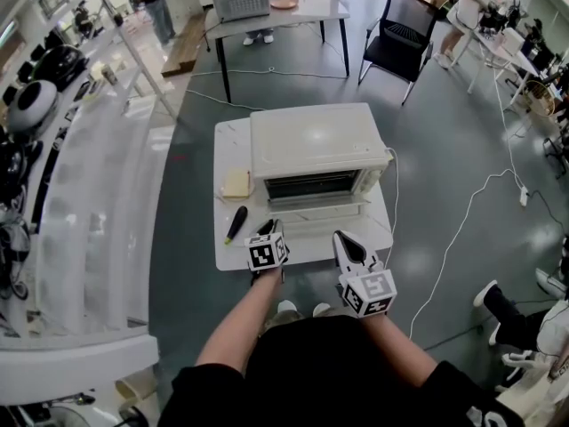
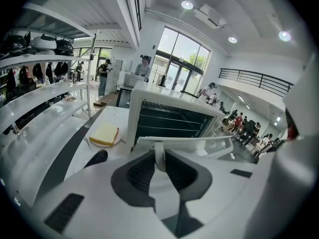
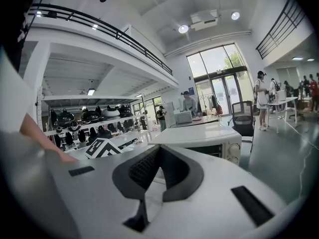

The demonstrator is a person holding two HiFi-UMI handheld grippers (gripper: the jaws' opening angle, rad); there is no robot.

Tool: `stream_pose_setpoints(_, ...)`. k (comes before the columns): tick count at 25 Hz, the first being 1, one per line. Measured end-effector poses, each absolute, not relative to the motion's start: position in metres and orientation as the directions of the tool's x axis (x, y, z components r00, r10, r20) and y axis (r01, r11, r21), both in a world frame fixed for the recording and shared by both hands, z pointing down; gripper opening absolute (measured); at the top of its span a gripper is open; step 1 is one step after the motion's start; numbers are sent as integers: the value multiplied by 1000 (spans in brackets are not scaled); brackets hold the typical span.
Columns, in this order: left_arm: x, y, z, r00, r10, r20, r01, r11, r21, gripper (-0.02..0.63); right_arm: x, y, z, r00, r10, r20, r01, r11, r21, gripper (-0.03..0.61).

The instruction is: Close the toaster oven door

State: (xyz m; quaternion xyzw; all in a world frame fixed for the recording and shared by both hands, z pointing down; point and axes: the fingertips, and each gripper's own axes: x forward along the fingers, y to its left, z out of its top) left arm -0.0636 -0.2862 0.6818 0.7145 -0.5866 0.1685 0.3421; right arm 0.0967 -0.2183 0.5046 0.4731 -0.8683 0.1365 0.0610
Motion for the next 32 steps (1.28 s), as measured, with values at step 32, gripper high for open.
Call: stream_pose_setpoints(32, -65, -341, 649, 239, -776, 584, -956, -83, 281, 75, 92, -241, 522, -534, -795, 289, -842, 531, -95, 21)
